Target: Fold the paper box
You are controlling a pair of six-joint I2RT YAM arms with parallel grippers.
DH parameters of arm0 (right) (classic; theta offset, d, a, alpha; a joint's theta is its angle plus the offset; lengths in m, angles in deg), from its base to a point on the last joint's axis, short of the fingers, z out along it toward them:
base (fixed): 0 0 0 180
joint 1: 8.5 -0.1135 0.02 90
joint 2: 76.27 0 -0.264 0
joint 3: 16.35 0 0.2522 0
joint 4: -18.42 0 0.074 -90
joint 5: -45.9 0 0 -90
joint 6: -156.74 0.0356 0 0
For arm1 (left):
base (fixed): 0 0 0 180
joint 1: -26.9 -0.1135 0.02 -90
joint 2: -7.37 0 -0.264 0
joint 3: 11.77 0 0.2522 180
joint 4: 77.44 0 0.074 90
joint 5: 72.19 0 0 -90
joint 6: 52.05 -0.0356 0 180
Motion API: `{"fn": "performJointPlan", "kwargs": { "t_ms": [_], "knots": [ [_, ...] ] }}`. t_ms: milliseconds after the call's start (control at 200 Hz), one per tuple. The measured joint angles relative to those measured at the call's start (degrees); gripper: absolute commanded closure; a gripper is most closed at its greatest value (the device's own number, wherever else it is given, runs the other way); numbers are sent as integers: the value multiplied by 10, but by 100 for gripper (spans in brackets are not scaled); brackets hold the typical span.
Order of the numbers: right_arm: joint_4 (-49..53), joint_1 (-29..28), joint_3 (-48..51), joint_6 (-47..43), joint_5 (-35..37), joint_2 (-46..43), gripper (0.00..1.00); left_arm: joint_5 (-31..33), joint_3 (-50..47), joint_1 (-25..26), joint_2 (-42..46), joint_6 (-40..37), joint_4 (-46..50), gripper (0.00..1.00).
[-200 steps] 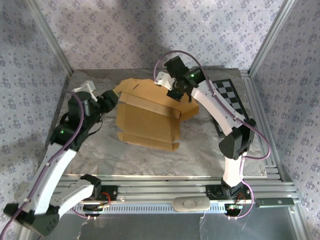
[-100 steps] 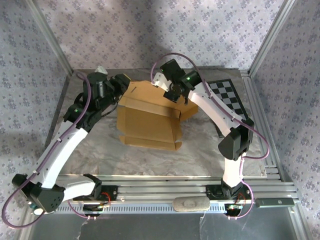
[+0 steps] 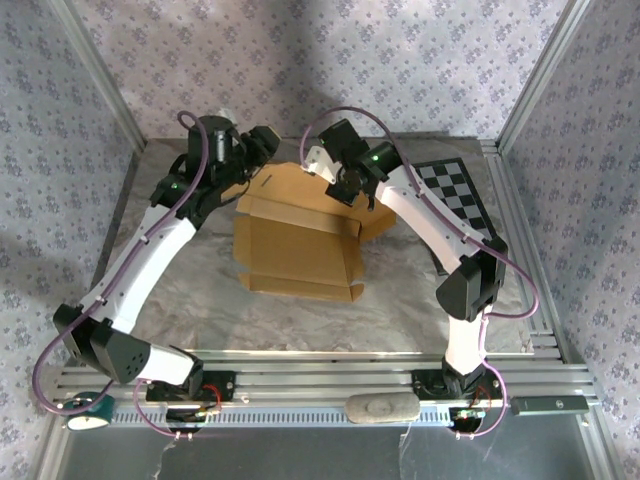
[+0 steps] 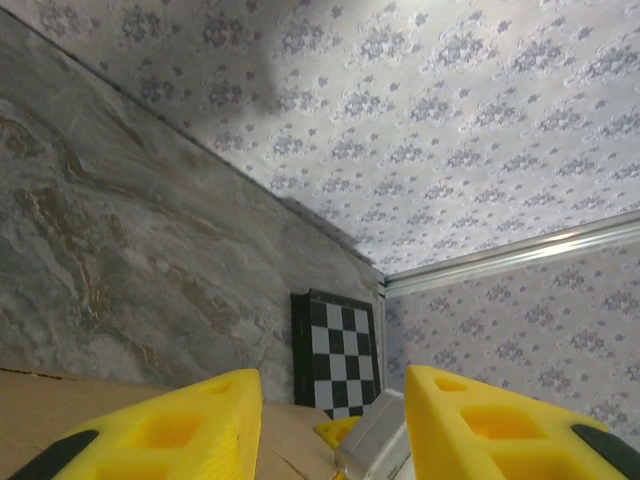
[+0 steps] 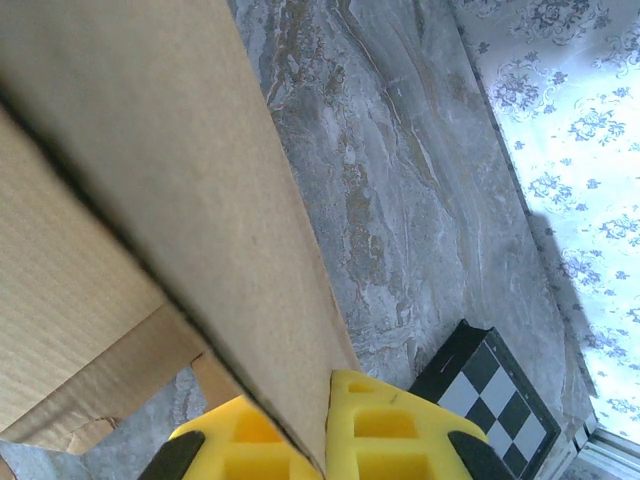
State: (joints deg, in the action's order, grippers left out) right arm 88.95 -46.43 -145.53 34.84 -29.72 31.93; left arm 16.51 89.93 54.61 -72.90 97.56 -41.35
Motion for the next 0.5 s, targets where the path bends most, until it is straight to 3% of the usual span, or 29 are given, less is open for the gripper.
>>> {"fn": "performJointPlan", "kwargs": {
  "t_ms": [505],
  "knots": [
    [5, -9, -8, 39, 0, 0, 100, -6, -86, 21, 24, 50, -35, 55]
  ]
}}
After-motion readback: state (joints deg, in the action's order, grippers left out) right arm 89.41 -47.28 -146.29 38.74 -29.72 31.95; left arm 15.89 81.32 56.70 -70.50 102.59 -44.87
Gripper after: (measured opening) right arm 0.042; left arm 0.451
